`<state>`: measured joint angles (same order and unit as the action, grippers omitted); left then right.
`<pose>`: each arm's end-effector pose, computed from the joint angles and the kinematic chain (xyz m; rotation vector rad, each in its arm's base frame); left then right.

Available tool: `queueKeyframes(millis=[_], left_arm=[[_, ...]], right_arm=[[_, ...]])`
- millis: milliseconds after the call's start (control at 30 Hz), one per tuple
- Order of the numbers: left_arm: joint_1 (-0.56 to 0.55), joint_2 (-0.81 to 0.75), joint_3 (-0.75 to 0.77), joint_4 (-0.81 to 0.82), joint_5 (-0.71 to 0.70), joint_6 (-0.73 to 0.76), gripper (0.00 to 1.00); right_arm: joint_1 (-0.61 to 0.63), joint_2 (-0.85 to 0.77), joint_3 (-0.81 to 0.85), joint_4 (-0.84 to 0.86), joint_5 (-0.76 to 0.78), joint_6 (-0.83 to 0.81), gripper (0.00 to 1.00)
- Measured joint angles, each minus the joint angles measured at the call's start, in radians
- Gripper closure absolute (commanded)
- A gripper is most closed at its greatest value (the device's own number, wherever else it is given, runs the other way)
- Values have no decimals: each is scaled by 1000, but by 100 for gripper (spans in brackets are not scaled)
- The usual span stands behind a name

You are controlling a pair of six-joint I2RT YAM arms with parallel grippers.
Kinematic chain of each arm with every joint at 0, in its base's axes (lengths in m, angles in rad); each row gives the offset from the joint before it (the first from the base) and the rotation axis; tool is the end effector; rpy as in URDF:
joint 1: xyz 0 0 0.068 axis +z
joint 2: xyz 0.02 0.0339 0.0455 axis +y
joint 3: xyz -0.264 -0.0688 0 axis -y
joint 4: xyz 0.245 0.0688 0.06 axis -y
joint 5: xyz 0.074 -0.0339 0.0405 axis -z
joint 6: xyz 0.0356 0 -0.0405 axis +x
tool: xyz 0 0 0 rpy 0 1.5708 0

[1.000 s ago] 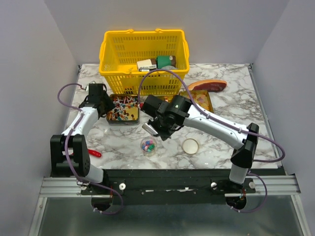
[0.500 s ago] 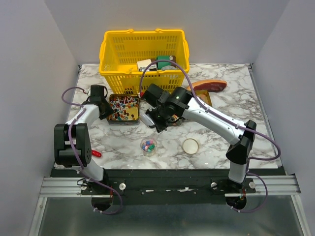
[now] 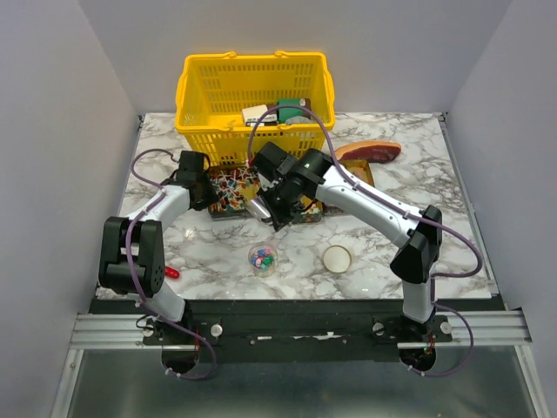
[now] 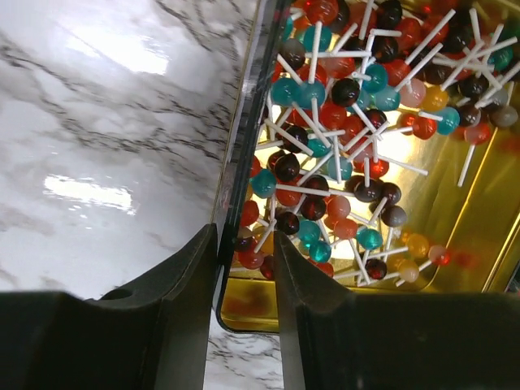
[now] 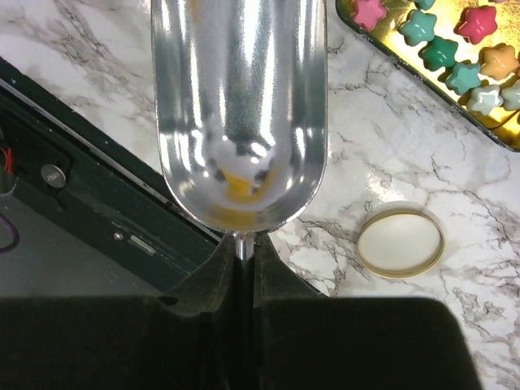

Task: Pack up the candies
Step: Move the storage box to the center of the board.

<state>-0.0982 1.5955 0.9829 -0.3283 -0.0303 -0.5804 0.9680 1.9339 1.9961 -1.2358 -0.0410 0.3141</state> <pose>0.3246 -0.0309 0.1971 -0.6156 2.4515 -0.2380 0.2238 0.3278 0.3344 -0.9174 2.6689 0.3860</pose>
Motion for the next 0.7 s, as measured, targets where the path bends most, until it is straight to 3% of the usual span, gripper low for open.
queueKeyframes(millis=[300, 567, 700], left_arm=[[-64, 0, -3, 4, -1, 27, 68], [-94, 0, 4, -24, -34, 39, 60], [-94, 0, 6, -40, -45, 39, 70]], right_arm=[[-41, 59, 13, 27, -50, 7, 99], [-61, 194, 126, 35, -54, 11, 99], [-74, 237, 148, 35, -53, 12, 99]])
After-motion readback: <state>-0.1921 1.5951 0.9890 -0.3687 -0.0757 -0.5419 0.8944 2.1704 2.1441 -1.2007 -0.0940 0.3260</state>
